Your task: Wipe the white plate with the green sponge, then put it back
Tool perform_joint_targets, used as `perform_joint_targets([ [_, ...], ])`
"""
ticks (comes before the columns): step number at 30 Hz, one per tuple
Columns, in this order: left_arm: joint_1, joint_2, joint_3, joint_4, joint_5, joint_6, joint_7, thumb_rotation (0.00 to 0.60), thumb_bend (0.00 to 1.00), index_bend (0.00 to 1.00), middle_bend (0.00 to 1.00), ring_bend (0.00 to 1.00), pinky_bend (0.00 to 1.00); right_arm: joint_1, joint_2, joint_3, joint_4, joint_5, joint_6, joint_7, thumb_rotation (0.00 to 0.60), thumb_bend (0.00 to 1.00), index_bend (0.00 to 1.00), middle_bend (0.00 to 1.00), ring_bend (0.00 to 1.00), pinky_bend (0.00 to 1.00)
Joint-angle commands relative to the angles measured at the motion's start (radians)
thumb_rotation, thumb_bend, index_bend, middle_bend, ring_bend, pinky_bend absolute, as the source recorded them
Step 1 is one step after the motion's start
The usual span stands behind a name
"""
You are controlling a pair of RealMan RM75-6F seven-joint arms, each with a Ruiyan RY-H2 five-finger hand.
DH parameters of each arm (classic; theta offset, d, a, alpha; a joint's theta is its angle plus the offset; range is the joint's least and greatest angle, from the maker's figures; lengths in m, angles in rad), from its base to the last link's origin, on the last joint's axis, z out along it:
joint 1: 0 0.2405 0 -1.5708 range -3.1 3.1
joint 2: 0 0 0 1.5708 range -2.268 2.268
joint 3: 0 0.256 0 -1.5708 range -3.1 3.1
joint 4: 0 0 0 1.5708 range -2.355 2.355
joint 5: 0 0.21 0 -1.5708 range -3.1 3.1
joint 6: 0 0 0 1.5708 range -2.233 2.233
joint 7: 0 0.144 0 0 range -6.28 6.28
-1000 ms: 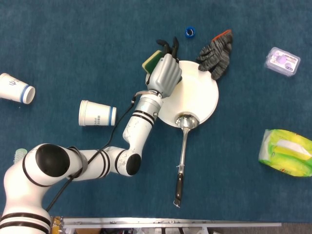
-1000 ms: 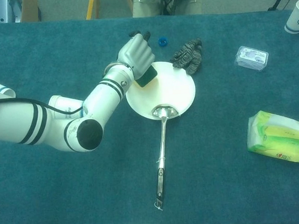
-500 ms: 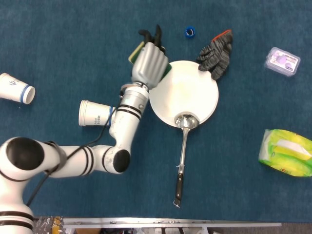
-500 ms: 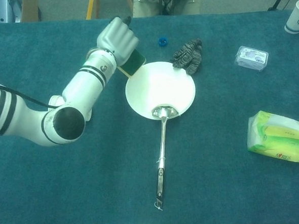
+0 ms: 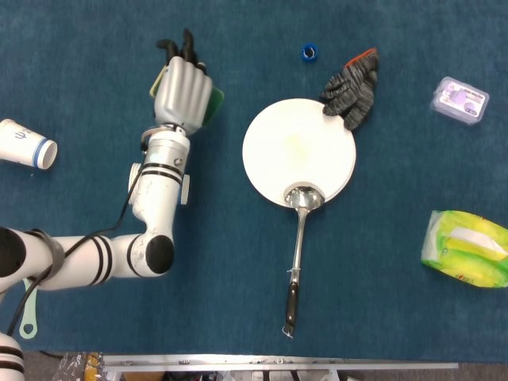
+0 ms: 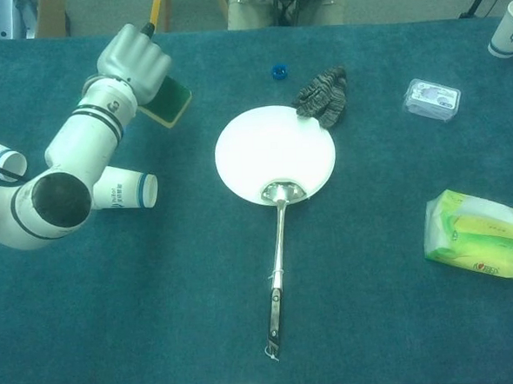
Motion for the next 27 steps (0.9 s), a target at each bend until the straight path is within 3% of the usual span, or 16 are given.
perform_joint_targets([
  [1, 0.008, 0.009, 0.010, -0.011, -0.019, 0.003, 0.010, 0.600, 0.25, 0.40, 0.23, 0.04, 0.23, 0.002, -0.001, -0.001, -0.003, -0.003, 0.000, -0.003, 0.600, 0.32, 0.17, 0.24, 0.12, 0.26],
  [4, 0.012, 0.013, 0.008, -0.026, -0.055, 0.014, 0.030, 0.597, 0.25, 0.35, 0.21, 0.04, 0.23, 0.002, -0.001, -0.002, -0.006, -0.007, 0.003, -0.005, 0.600, 0.32, 0.17, 0.24, 0.12, 0.26],
  [9, 0.015, 0.020, -0.008, -0.059, -0.106, 0.031, 0.043, 0.525, 0.25, 0.11, 0.15, 0.02, 0.19, 0.000, 0.003, -0.003, -0.009, -0.006, 0.007, -0.005, 0.600, 0.32, 0.17, 0.24, 0.12, 0.26],
  [12, 0.023, 0.032, -0.014, -0.075, -0.099, 0.027, 0.010, 0.518, 0.25, 0.05, 0.13, 0.01, 0.17, -0.001, 0.006, -0.004, -0.011, -0.006, 0.008, -0.006, 0.600, 0.32, 0.17, 0.24, 0.12, 0.26],
  [17, 0.063, 0.087, -0.021, -0.128, 0.036, 0.018, -0.171, 0.553, 0.25, 0.05, 0.14, 0.02, 0.17, 0.001, 0.008, -0.004, -0.012, -0.003, 0.005, -0.005, 0.600, 0.32, 0.17, 0.24, 0.12, 0.26],
  [24, 0.173, 0.209, 0.023, -0.203, 0.277, 0.029, -0.479, 0.598, 0.25, 0.12, 0.17, 0.02, 0.17, 0.001, 0.010, -0.005, -0.012, -0.007, 0.007, -0.005, 0.600, 0.32, 0.17, 0.24, 0.12, 0.26],
  [27, 0.211, 0.255, 0.045, -0.237, 0.334, 0.042, -0.544, 0.600, 0.25, 0.15, 0.18, 0.03, 0.17, 0.002, 0.008, -0.007, -0.013, -0.009, 0.007, -0.007, 0.600, 0.32, 0.17, 0.24, 0.12, 0.26],
])
